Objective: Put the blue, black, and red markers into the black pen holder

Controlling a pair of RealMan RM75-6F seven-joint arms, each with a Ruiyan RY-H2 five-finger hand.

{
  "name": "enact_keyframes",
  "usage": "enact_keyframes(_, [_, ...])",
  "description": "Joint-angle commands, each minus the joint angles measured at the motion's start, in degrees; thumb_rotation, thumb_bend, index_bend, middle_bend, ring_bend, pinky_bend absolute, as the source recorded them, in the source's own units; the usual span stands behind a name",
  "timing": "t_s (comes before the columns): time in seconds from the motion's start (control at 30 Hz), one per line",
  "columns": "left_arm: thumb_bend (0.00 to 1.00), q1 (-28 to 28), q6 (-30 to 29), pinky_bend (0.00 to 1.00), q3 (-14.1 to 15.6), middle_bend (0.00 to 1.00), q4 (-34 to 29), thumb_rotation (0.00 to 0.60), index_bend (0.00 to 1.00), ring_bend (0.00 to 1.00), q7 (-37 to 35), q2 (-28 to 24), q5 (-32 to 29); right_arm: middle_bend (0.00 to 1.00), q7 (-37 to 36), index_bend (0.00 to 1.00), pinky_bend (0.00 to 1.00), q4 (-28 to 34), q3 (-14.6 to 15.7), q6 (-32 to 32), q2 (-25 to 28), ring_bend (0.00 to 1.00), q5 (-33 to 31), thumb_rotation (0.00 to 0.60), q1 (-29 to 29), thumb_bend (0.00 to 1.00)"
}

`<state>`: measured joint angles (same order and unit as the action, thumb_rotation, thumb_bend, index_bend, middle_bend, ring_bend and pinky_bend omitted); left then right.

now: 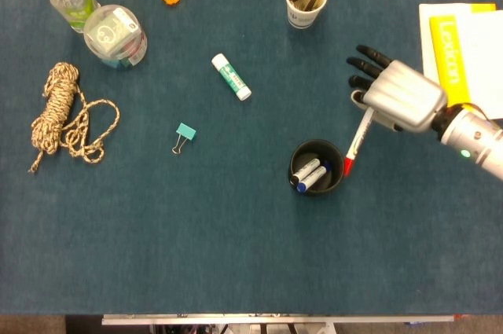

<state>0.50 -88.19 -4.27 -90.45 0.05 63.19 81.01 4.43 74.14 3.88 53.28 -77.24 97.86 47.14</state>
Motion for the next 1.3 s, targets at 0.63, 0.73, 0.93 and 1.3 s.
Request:
enact_keyframes(0.63, [0.47,1.86,-3.24,0.13,0.34,0.31,0.45,0.600,0.26,0.28,-1.84,0.18,0.79,0.34,10.65,0.57,0.00,17.05,-6.48,-5.43,14.65,0.10,3.14,0.600,9.18,0.36])
enact_keyframes(0.73, [0.47,2.13,-3.54,0.13,0.31,0.31,0.35,0.600,0.26,0.28,-1.85,-0.12,0.68,0.34,10.57,0.57,0.00,17.31,-7.13,-4.56,15.19,0.10,3.37,0.600,9.31,0.36])
enact_keyframes(0.93, [0.47,2.36,-4.14,0.13,0.17,0.31,-0.13,0.600,0.26,0.28,-1.63,-0.27,0.88,0.34,10.19,0.57,0.00,18.36,-8.07,-4.17,16.04,0.10,3.78,0.600,10.03,0.36])
enact_keyframes(1.3, [0.47,3.22,-4.60,0.13,0.28,0.31,0.48,0.600,0.26,0.28,-2.18,-0.01,0.34,0.34,10.06,0.57,0.00,18.29,-7.18,-6.39,12.95,0.10,5.27,0.600,11.69,0.36])
